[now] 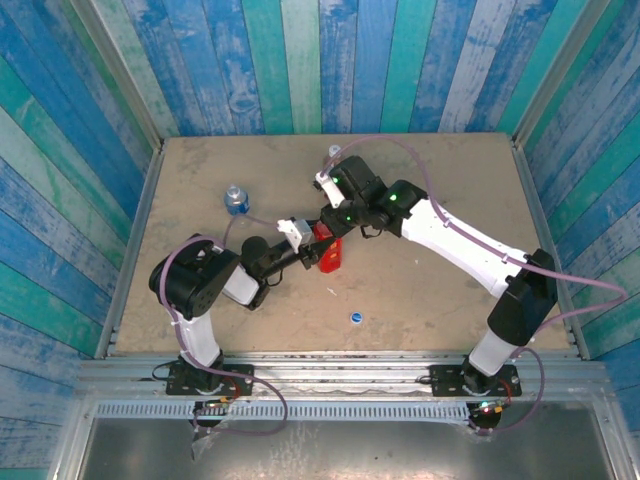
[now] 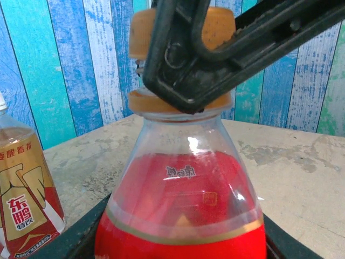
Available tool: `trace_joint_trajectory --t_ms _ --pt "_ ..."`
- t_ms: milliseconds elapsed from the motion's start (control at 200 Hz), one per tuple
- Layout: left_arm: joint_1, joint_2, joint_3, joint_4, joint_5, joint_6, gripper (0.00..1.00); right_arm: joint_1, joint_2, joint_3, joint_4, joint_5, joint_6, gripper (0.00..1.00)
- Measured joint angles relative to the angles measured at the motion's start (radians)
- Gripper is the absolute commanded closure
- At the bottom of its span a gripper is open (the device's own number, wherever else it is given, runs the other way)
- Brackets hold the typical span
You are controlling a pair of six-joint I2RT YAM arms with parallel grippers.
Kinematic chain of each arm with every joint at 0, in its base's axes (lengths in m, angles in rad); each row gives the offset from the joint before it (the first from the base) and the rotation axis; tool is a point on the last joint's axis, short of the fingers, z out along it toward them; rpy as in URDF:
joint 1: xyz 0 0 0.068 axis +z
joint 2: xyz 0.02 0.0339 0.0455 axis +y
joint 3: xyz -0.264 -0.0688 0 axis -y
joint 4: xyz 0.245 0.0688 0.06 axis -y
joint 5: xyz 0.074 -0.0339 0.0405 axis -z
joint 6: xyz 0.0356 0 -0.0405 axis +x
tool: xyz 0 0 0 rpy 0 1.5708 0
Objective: Screw on the bottle caps
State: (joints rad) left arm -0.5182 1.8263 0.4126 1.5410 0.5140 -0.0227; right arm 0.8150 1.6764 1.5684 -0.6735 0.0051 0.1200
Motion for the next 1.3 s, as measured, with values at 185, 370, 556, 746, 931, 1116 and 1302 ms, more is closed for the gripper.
trace_joint_trajectory --t_ms 185,370,556,746,931,1116,1302 --pt "0.000 0.000 0.002 -0.002 0.000 0.000 0.47 0.000 0.000 0.000 -0.002 0.003 -0.001 0.63" --pt "0.000 0.000 0.005 -0.006 0.002 0.000 0.47 0.001 0.000 0.000 -0.007 0.007 -0.003 0.62" --pt "0.000 0.000 0.007 -0.009 0.002 0.000 0.47 0.001 0.000 0.000 -0.010 0.014 -0.005 0.54" --pt "0.000 0.000 0.007 -0.010 0.003 0.000 0.47 0.001 0.000 0.000 -0.026 0.018 -0.008 0.34" --pt "0.000 0.000 0.007 -0.010 0.003 0.001 0.46 0.002 -0.005 -0.006 -0.021 0.022 -0.012 0.29" --pt "0.000 0.000 0.007 -0.011 0.004 0.002 0.46 0.002 -0.053 -0.041 -0.009 0.024 -0.013 0.29" --pt "0.000 0.000 0.007 -0.011 0.004 0.008 0.48 0.002 -0.131 -0.076 0.037 0.029 -0.011 0.38"
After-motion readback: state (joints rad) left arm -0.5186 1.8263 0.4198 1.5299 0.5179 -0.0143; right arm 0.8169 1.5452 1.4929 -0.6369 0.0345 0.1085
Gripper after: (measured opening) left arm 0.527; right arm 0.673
